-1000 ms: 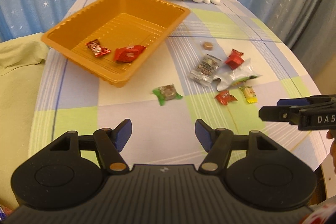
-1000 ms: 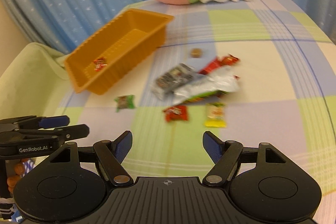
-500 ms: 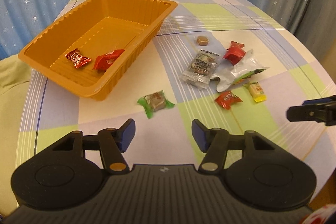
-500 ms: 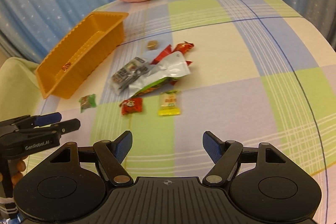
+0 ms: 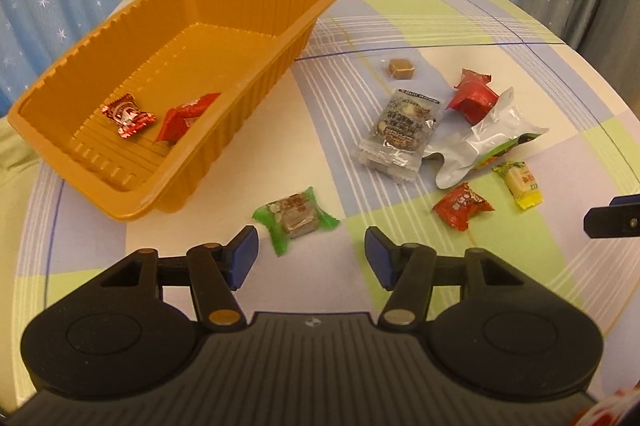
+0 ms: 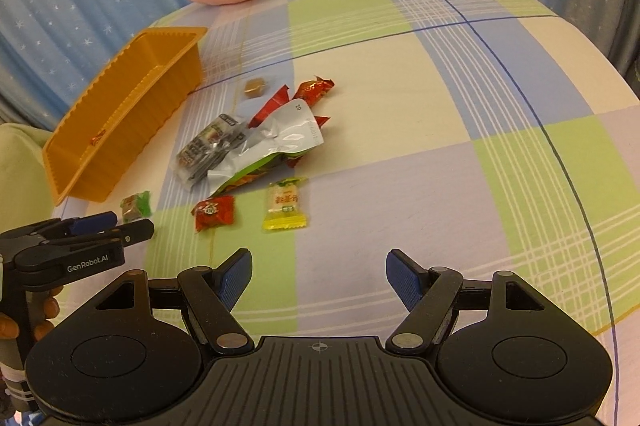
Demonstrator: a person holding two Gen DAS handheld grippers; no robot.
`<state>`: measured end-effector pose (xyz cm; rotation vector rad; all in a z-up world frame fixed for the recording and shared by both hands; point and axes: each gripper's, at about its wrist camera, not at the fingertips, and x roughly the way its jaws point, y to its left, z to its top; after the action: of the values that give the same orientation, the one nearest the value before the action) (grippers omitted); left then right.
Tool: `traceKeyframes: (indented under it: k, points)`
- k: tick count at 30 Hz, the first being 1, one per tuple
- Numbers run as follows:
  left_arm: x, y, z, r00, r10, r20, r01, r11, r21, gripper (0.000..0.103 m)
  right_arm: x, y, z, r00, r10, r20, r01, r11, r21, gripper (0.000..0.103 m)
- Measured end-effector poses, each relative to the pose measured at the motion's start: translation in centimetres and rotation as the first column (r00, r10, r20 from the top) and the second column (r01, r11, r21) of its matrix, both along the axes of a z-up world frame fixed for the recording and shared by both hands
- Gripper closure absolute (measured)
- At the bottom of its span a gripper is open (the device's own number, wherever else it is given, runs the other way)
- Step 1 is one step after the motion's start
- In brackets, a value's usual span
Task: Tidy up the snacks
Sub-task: 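Move both open tools back toward the remaining snacks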
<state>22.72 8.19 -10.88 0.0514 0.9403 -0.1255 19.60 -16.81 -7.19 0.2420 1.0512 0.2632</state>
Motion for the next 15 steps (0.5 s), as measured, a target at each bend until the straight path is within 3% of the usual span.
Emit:
traceKeyframes:
  k: [6, 9, 15]
  points:
    - [-0.2, -1.7, -0.1, 0.998, -0.069, -0.005, 0.069, 0.997, -0.018, 0.047, 0.8, -0.1, -0.4, 1.000, -0.005, -0.007, 0.005, 1.000, 0.003, 0.029]
    - [-0.5, -2.3, 0.1, 0.995, -0.097, -0.003, 0.097, 0.995, -0.032, 0.053, 1.2, -0.1, -0.6, 1.000, -0.003, -0.009, 0.003, 1.000, 0.004, 0.029]
    - [-0.3, -2.0, 0.8, 0.997, -0.074, 0.028, 0.072, 0.994, 0.085, 0.055, 1.8, -0.3, -0.8, 1.000, -0.003, -0.010, 0.003, 1.000, 0.008, 0.029]
